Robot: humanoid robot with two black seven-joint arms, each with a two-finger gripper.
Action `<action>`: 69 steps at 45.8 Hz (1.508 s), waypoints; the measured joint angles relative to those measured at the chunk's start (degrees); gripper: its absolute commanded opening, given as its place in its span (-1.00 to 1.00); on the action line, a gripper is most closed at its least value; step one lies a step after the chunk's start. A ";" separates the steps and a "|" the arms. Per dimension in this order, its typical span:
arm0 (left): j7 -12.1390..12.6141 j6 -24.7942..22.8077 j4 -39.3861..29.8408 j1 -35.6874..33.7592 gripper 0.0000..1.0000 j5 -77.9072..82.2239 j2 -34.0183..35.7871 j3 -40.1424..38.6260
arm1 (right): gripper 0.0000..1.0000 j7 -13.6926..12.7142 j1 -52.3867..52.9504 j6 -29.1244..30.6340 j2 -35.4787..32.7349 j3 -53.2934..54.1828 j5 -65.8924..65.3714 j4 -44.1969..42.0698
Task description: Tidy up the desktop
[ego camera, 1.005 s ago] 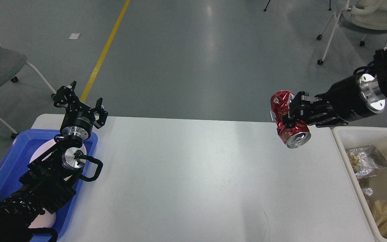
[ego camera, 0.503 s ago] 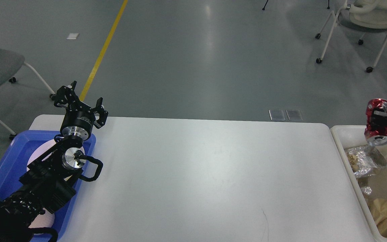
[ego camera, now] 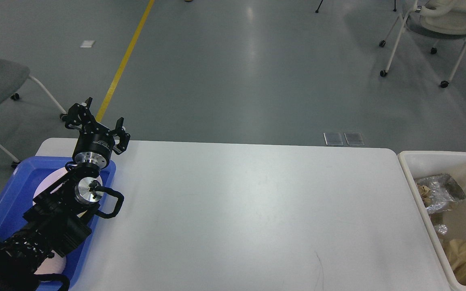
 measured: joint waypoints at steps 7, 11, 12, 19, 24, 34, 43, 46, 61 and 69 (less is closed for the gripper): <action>0.00 0.00 0.00 0.00 0.94 0.00 -0.01 0.00 | 1.00 -0.26 -0.24 0.00 0.99 5.13 0.25 -0.66; 0.00 0.00 0.00 0.00 0.94 0.00 -0.01 0.00 | 1.00 -0.34 -0.06 0.00 1.20 6.76 0.25 -0.90; 0.00 0.00 0.00 0.00 0.94 0.00 -0.01 0.00 | 1.00 -0.35 0.01 0.00 1.23 6.96 0.25 -0.96; 0.00 0.00 0.00 0.00 0.94 0.00 -0.03 0.00 | 1.00 -0.38 3.12 -0.28 1.39 8.15 0.51 -1.11; 0.00 0.00 0.00 0.00 0.94 0.00 -0.05 0.00 | 1.00 0.05 8.86 -0.46 1.61 14.85 3.51 -1.18; 0.00 0.00 0.00 0.00 0.94 0.00 -0.01 -0.01 | 1.00 0.61 17.95 -0.16 7.54 43.33 7.94 -0.81; 0.00 0.00 0.00 0.00 0.94 0.00 0.00 -0.01 | 1.00 6.49 19.37 0.08 16.67 69.29 8.15 0.14; 0.00 0.00 0.00 0.00 0.94 0.00 0.00 -0.01 | 1.00 11.27 19.58 0.17 19.55 73.50 8.17 0.61; 0.00 0.00 0.00 0.00 0.94 0.00 -0.02 -0.01 | 1.00 23.52 19.52 7.05 26.78 89.38 8.27 4.75; 0.00 0.00 0.00 0.00 0.94 0.00 -0.04 0.00 | 1.00 23.62 17.83 7.30 27.92 91.94 8.28 4.95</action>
